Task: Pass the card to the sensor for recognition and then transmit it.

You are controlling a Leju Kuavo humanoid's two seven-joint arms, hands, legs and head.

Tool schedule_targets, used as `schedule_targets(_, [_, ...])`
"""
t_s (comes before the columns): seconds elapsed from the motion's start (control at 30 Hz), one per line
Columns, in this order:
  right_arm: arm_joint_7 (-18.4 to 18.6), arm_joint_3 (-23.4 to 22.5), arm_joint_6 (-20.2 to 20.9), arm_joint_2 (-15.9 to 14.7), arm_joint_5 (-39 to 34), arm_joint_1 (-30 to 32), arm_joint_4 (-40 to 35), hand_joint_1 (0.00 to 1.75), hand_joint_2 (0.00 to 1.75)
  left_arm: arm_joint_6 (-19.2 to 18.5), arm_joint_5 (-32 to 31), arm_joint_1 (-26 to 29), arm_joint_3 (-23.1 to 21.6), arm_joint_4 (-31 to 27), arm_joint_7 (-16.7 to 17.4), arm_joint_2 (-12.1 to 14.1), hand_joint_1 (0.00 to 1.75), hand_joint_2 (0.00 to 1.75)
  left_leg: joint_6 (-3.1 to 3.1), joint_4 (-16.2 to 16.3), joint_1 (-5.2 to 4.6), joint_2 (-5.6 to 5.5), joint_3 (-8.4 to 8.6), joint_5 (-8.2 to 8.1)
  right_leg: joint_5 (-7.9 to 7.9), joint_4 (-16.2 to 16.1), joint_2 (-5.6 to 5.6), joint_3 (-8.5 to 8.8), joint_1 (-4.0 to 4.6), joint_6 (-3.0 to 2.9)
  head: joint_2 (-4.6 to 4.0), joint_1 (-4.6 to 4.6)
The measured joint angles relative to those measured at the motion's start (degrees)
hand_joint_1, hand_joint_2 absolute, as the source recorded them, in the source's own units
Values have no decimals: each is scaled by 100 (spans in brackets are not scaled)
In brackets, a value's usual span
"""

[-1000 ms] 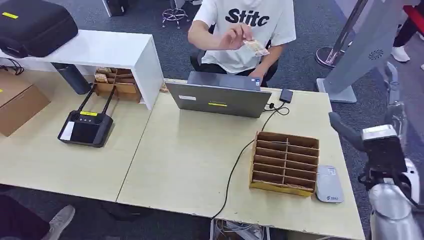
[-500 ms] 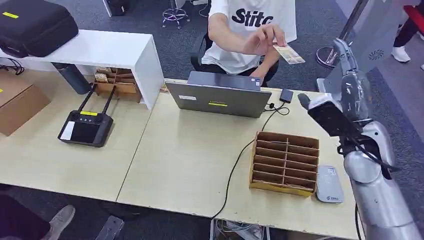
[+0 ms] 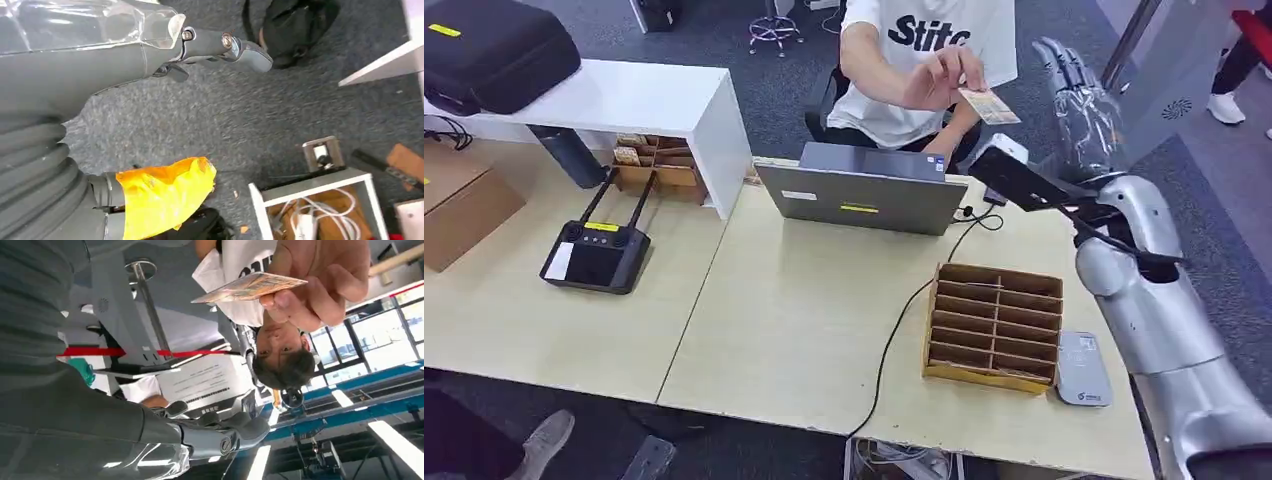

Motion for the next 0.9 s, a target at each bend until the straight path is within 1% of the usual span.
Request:
schedule_targets(0.03, [43,58,-37,26,84,-91,132,0,175,15,39,-1,0,72,6,24,0,175,0,0,1,0,0,0,0,0,0,0,0,0,0,-2])
schedule_targets(0.07, [85,106,-72,52,161,-175,244,28,175,26,70,0,0,138,20,59,0,175,0,0,1,0,-1,0,0,1,0,0,1,0,0,-2])
schedule_targets(0.1, [129,165,-111,78,244,-264,363,134,175,39,107,-1,0,214,35,87,0,175,0,0,2,0,-1,0,0,1,0,0,0,0,0,0])
schedule_targets(0.13, [173,216,-153,107,326,-363,490,154,175,53,138,-6,2,289,81,116,0,175,0,0,2,0,0,0,0,1,0,0,1,0,0,-4])
schedule_targets(0.17, [219,269,-203,136,413,-446,605,168,175,53,158,-5,6,357,118,146,0,175,0,0,2,0,0,0,0,1,0,0,1,0,0,0])
schedule_targets(0.2, [262,319,-256,164,501,-533,734,169,175,53,180,-5,24,429,162,166,0,175,-1,0,3,0,0,0,0,1,0,0,2,0,0,-2])
schedule_targets(0.23, [317,369,-306,197,603,-622,874,175,175,48,188,-4,61,501,230,177,0,175,-1,0,4,0,0,1,0,1,0,0,2,0,0,-2])
schedule_targets(0.37, [483,507,-509,304,909,-895,1308,175,175,-83,114,12,327,663,515,179,0,175,-1,0,5,-1,0,1,0,2,0,0,3,0,0,-2])
schedule_targets(0.47, [581,583,-638,361,1075,-1047,1552,175,175,-271,-76,21,654,674,748,98,0,175,-1,0,6,-3,-1,1,0,2,-1,0,3,0,0,-2])
schedule_targets(0.7, [745,697,-939,448,1372,-1297,1947,175,175,-815,-657,35,1501,667,1215,-249,0,175,-1,2,5,-2,0,1,0,0,-1,-1,3,0,0,-2])
schedule_targets(0.8, [780,710,-1034,468,1431,-1338,2028,175,175,-1086,-924,44,1848,617,1349,-430,0,175,-1,2,5,-1,1,1,0,0,0,-1,3,0,0,-2])
schedule_targets(0.9, [780,710,-1097,489,1436,-1356,2087,175,175,-1368,-1230,42,2170,547,1414,-592,0,175,-1,2,4,-1,2,1,0,0,0,-1,3,0,0,0])
